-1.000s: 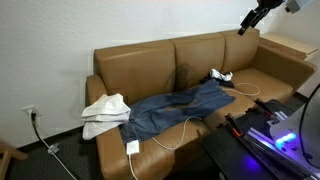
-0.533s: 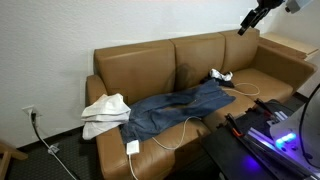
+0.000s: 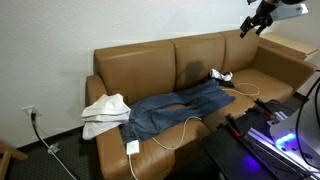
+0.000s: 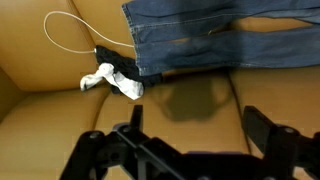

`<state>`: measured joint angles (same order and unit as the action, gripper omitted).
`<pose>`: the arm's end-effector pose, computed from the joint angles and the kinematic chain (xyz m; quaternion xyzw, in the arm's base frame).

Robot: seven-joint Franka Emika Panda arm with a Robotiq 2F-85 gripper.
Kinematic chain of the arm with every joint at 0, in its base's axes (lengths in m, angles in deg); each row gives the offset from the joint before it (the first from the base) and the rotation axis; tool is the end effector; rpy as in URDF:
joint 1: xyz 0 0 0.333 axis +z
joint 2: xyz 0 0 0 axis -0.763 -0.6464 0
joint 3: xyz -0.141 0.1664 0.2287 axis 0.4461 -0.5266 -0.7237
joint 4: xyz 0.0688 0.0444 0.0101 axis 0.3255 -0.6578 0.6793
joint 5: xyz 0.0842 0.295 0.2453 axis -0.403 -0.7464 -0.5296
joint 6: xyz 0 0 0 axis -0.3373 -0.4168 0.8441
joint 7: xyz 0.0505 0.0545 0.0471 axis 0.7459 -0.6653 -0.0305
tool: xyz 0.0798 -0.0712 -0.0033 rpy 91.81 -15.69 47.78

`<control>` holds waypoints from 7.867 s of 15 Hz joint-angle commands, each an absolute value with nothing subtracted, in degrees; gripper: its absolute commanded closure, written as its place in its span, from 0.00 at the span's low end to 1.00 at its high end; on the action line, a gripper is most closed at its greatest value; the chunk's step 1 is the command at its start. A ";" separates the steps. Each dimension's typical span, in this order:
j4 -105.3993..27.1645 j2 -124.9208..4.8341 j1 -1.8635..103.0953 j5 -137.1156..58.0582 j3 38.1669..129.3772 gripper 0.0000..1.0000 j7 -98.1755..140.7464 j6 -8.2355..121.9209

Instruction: Fold the trouser on the couch

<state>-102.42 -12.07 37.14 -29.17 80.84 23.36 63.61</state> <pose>0.3736 -0.0899 0.4213 0.9811 -0.0951 0.1433 0.0890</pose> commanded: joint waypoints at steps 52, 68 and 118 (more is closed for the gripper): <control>-34.07 -103.42 31.56 -43.00 83.61 0.00 3.66 62.08; -9.18 -123.49 23.40 -47.26 80.53 0.00 2.77 68.25; -11.69 -128.31 24.03 -41.37 84.77 0.00 62.63 71.37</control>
